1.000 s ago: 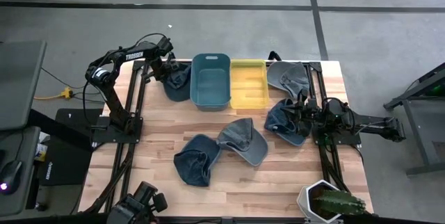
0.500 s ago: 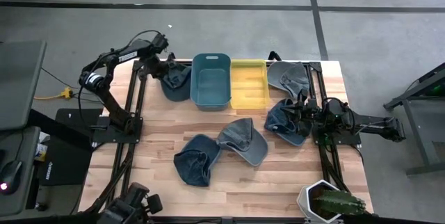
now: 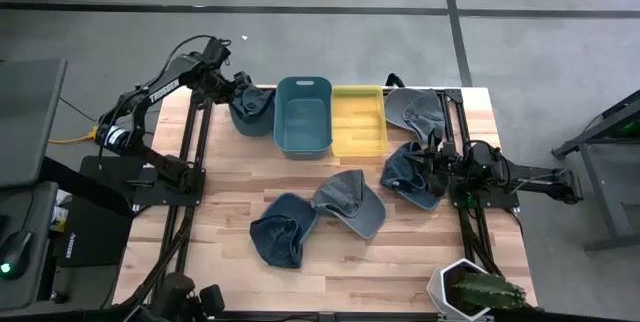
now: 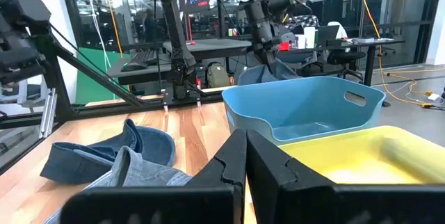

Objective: Pick & Place hat
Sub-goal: Put the top black cap into the blue bin

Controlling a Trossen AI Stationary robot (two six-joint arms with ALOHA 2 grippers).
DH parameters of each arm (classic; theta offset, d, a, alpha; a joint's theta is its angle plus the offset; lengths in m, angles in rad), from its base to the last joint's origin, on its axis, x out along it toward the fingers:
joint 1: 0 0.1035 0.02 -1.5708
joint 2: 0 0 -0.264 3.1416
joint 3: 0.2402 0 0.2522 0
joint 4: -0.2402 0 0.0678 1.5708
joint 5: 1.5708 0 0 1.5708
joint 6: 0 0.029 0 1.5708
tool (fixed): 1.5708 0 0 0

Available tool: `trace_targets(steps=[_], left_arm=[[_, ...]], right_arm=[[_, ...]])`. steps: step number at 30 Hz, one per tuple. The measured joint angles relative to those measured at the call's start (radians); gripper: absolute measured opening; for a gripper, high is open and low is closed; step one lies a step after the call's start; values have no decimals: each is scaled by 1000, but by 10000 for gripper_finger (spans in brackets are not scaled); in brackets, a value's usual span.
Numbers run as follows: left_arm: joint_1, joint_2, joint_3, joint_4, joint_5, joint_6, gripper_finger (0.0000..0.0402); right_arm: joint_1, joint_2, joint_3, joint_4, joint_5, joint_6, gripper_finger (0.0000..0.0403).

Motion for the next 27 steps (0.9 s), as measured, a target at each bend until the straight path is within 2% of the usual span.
trace_targets(steps=[16, 24, 27], left_arm=[[0, -118, 4, 37, -16, 14, 0], [0, -177, 105, 33, -15, 77, 0], [0, -192, 154, 34, 30, 107, 0]], right_arm=[[0, 0, 0, 0, 0, 0, 5], [0, 0, 0, 0, 0, 0, 7], [0, 0, 0, 0, 0, 0, 7]])
